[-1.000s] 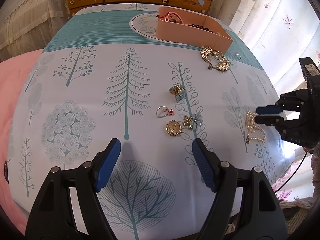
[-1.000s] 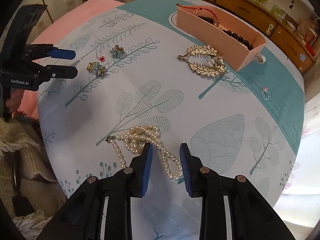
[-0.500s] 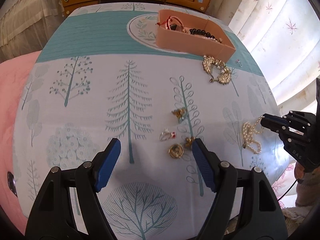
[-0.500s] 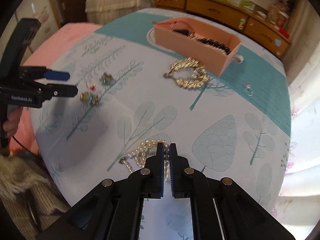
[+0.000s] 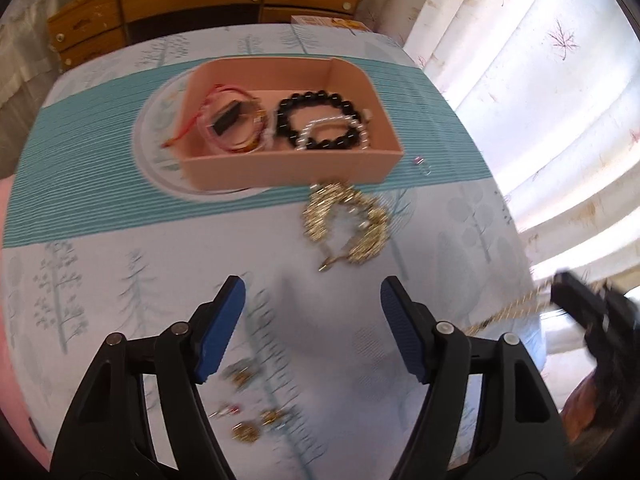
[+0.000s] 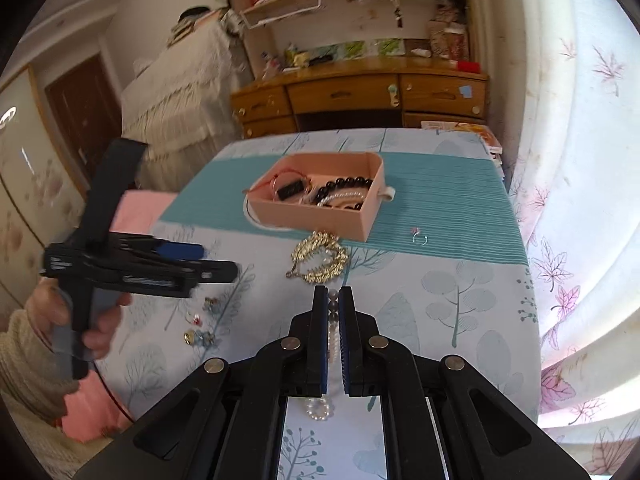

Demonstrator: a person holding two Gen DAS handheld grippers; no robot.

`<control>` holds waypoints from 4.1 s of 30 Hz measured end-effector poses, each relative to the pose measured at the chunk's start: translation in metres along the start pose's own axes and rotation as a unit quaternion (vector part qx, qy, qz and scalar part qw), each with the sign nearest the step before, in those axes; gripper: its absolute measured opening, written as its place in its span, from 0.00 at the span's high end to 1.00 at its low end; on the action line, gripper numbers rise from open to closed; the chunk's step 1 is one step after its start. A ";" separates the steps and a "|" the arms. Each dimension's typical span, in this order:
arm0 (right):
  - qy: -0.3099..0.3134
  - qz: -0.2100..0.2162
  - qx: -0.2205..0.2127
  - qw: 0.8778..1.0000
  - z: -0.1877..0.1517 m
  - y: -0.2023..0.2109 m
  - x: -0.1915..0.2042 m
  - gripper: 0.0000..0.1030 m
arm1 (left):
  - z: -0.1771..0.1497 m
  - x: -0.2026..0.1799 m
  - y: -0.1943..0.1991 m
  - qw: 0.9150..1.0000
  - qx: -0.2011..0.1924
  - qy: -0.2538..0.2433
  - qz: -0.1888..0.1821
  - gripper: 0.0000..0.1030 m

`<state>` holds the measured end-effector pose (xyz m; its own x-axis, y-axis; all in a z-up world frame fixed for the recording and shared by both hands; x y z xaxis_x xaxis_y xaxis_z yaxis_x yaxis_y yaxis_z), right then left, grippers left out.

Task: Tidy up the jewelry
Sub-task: 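Lift the pearl necklace with the right tool while the left tool moves over the gold leaf comb, then close the left tool on the gold leaf hair comb, then carry the comb and the necklace to the pink box and lower them inside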

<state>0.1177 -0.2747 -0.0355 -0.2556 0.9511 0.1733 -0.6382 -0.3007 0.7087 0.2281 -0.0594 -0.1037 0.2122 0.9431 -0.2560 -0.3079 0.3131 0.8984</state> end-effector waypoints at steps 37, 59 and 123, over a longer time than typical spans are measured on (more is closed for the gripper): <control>-0.047 0.008 -0.007 0.999 -0.047 0.012 -0.027 0.96 | 0.036 -0.033 -0.087 0.986 0.038 0.142 0.075 0.86; -0.031 0.017 -0.016 0.999 -0.048 0.004 -0.021 0.96 | 0.047 -0.037 -0.088 0.982 0.026 0.148 0.117 0.86; -0.031 -0.001 -0.105 0.994 0.253 -0.108 0.022 0.96 | 0.152 0.019 0.005 0.996 -0.084 0.000 0.024 0.95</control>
<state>0.3647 -0.2029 0.0648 -0.2126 0.9526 0.2177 -0.7780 -0.2998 0.5522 0.3719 -0.0569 -0.0498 0.1933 0.9576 -0.2136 -0.4686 0.2814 0.8374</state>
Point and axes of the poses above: each gripper's, at about its wrist camera, not at the fingertips, and y roughly against the way its jaws point, x to its left, z to its top, the point moved 4 cm from there along -y, roughly the way its jaws point, and after that the axes turned 4 degrees about y, right-handed, at the moved point
